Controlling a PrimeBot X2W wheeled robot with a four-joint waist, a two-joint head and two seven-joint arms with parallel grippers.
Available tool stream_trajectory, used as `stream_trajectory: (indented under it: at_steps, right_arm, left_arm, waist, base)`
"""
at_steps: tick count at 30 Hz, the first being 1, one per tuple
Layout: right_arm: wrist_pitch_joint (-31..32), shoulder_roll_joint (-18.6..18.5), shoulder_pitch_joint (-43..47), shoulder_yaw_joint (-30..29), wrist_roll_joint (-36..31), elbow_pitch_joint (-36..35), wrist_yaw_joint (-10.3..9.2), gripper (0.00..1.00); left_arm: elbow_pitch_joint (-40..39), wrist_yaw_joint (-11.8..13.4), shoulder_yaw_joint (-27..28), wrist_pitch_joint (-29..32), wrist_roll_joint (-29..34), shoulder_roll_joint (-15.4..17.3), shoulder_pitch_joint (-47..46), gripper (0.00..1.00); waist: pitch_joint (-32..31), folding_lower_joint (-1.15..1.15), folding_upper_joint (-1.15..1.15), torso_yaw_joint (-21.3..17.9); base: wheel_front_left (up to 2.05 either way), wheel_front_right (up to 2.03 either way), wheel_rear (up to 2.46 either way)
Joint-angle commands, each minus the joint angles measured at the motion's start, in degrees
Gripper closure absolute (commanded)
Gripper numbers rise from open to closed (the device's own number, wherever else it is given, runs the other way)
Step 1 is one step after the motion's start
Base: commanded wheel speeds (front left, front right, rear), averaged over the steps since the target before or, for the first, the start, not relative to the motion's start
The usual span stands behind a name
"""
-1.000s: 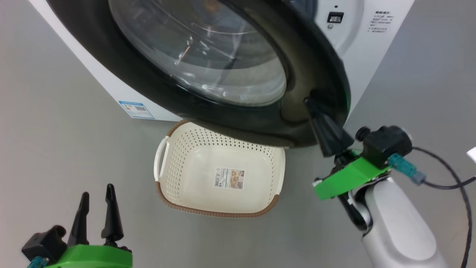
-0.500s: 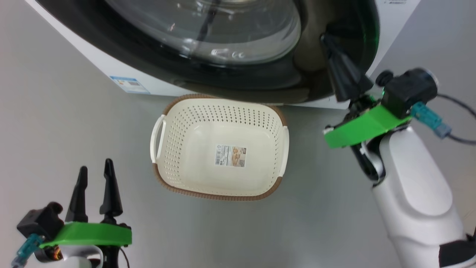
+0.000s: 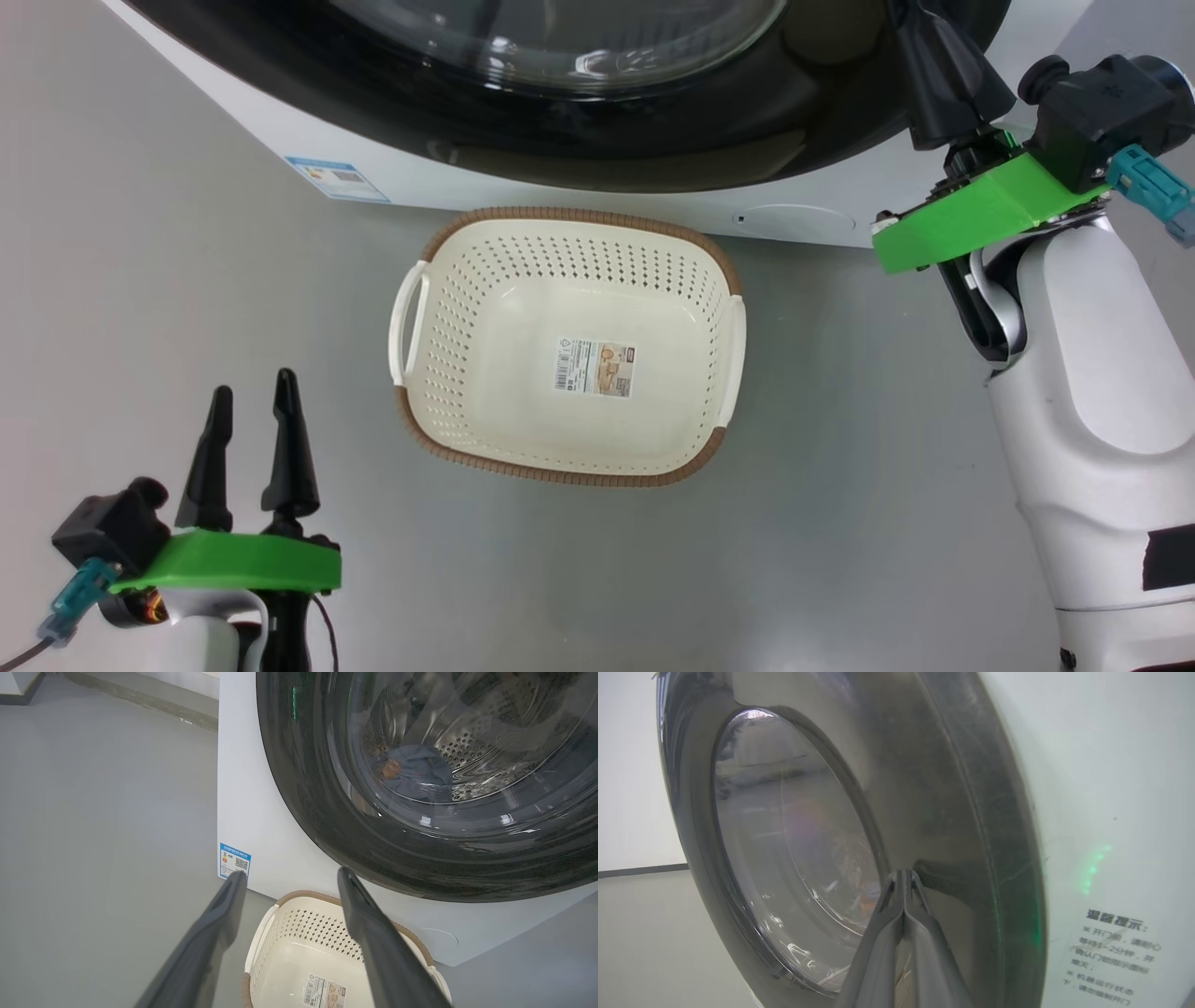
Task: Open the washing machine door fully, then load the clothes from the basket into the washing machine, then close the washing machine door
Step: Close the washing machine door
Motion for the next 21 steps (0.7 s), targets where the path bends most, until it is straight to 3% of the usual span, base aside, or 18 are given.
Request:
stream_trajectory:
  at_steps: [1,8,9,10,11,12,14,15,17,21]
  right_arm:
    - [-0.18,0.55,-1.14,-0.97,-0.20,-1.17,-0.44,1.00]
    - [-0.18,2.02,4.63,-1.06,0.90,-2.92,-0.44,1.00]
    - [-0.18,2.27,5.90,-1.24,1.09,-3.52,-0.44,0.95]
    - [-0.18,2.50,7.25,-1.20,1.26,-4.18,-0.44,0.75]
    - [-0.18,2.50,7.25,-1.20,1.26,-4.18,-0.44,0.75]
    - [-0.18,2.70,8.70,-1.10,1.55,-4.85,-0.44,0.63]
    - [-0.18,3.06,11.77,-1.38,2.09,-6.11,-0.44,0.52]
    - [-0.18,3.20,13.35,-1.61,2.25,-6.73,-0.44,0.41]
    - [-0.18,3.45,16.59,-1.89,2.43,-7.94,-0.44,0.00]
    - [-0.18,3.80,23.00,-2.71,2.88,-10.04,-0.44,0.00]
  left_arm:
    - [-0.60,-0.44,1.84,-0.54,-0.61,1.27,-0.49,0.00]
    - [-0.01,-0.49,3.15,-0.54,1.14,1.27,0.58,0.00]
    - [-0.03,-0.49,3.49,-0.54,1.59,1.27,0.80,0.00]
    - [-0.07,-0.50,3.81,-0.54,2.02,1.27,1.04,0.00]
    - [-0.07,-0.50,3.81,-0.54,2.02,1.27,1.04,0.00]
    - [-0.12,-0.51,4.09,-0.54,2.45,1.27,1.32,0.00]
    - [-0.28,-0.52,4.65,-0.54,3.41,1.27,2.00,0.00]
    - [-0.26,-0.53,4.94,-0.54,3.71,1.27,2.40,0.00]
    - [0.03,-0.54,5.46,-0.54,4.17,1.27,3.32,0.00]
    - [0.66,-0.55,6.26,-0.54,5.34,1.27,5.17,0.00]
  waist:
    - [-0.88,0.00,0.00,-0.11]
    - [-4.61,0.00,0.00,-2.27]
    - [-5.34,0.00,0.00,-2.77]
    - [-6.12,0.00,0.00,-3.31]
    - [-6.12,0.00,0.00,-3.31]
    - [-6.95,0.00,0.00,-3.85]
    - [-8.73,0.00,0.00,-4.93]
    - [-9.64,0.00,0.00,-5.47]
    - [-11.52,0.00,0.00,-6.56]
    - [-15.27,0.00,0.00,-8.51]
  base:
    - [0.00,0.00,0.00]
    - [0.00,0.00,0.00]
    - [0.00,0.00,0.00]
    - [0.00,0.00,0.00]
    - [0.00,0.00,0.00]
    - [0.00,0.00,0.00]
    - [0.00,0.00,0.00]
    - [0.00,0.00,0.00]
    - [0.00,0.00,0.00]
    - [0.00,0.00,0.00]
